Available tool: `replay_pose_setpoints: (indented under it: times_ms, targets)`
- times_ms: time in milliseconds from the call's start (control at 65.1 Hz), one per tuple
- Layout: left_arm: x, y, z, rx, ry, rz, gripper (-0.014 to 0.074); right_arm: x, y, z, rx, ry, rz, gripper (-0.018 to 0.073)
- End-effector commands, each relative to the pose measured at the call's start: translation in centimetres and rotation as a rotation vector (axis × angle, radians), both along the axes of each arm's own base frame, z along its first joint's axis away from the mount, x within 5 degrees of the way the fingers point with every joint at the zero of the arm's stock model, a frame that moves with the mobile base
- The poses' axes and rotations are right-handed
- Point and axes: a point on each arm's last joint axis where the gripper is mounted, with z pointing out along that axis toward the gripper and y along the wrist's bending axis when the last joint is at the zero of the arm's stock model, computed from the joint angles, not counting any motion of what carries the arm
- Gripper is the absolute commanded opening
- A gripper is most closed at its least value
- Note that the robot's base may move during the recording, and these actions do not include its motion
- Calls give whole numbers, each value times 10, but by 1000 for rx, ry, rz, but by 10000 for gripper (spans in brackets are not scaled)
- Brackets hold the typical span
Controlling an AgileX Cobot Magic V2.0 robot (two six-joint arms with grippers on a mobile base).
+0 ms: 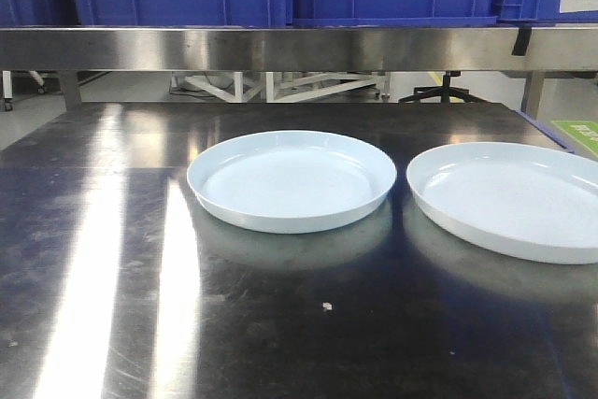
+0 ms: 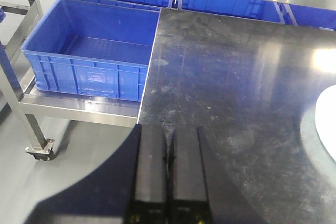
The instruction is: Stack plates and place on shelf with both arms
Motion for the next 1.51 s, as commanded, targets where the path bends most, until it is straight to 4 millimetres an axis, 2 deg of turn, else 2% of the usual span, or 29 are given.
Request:
replay_pose_setpoints:
  times_ms: [0,169,307,569,769,1322,1414,1491]
  targets:
    - [3,-1,17,-13,-108,-9,83,2,0,17,-15,-90,5,433]
    - [3,-1,17,-13,-108,-9,83,2,0,15,-14,-75,6,433]
    - [3,-1,17,-13,-108,-9,83,10,-1,6,-11,-33,6,434]
    - [3,-1,17,-13,-108,-9,83,42,-4,-30,-6,56,3,434]
    - [3,-1,17,-13,-108,-9,83,60,-5,-54,-4,99,1,434]
    - [3,-1,17,-13,-108,-9,83,76,-6,-87,1,177,0,433]
    - [3,-1,17,-13,-108,-9,83,77,-6,-90,2,187,0,361]
    - [3,-1,17,-13,-108,-9,83,77,-6,-90,2,187,0,182]
